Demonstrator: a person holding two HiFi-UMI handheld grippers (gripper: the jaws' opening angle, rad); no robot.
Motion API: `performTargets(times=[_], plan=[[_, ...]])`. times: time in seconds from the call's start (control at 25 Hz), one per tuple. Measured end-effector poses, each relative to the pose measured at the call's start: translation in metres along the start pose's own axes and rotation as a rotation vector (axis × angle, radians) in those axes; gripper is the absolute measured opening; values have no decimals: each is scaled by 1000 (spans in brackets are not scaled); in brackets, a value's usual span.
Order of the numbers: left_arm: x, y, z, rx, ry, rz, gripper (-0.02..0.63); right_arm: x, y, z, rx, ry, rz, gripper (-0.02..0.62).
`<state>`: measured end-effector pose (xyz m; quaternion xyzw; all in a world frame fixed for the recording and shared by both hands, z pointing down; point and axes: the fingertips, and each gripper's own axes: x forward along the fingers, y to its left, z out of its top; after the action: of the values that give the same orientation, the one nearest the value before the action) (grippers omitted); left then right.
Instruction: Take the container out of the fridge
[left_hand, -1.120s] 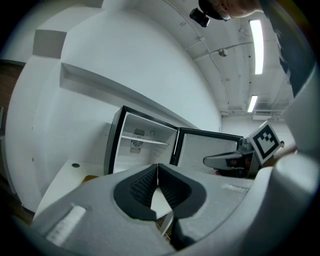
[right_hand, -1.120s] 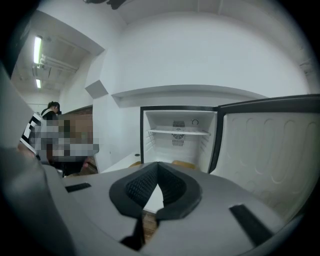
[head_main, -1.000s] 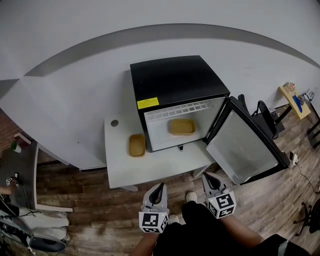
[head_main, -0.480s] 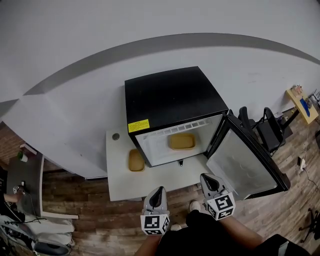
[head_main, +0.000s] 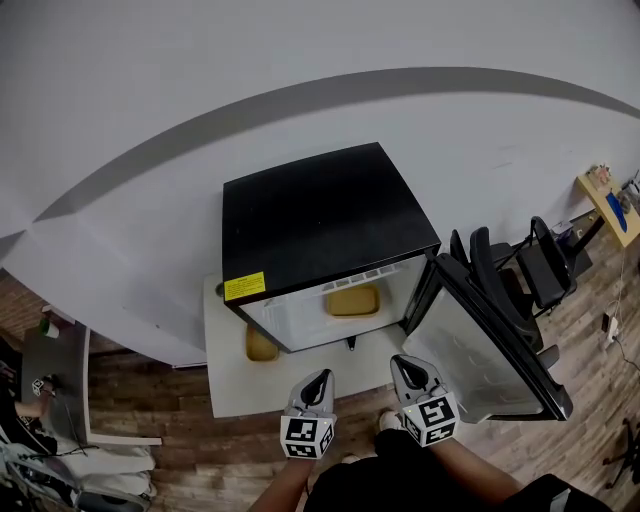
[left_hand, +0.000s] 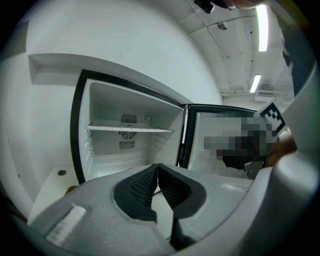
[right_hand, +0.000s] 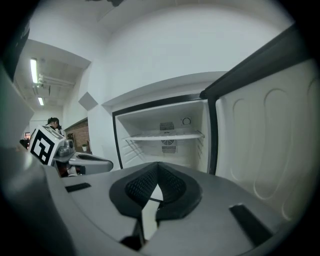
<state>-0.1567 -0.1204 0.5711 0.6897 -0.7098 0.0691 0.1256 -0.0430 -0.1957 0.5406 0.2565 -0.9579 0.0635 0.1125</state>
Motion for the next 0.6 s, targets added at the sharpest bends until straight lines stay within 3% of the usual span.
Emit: performTargets(times=[0.2,0.48,0.6], plan=[[39,4,-9,37,50,17,17,10,-11,-3,-19,1,42,-5],[87,15,-30,139,142,-64,17,26,-19,-9,-4,36,7,-3],[106,24,-38,203,178,-99,17,30,-23,-5,93,37,-51,-4]])
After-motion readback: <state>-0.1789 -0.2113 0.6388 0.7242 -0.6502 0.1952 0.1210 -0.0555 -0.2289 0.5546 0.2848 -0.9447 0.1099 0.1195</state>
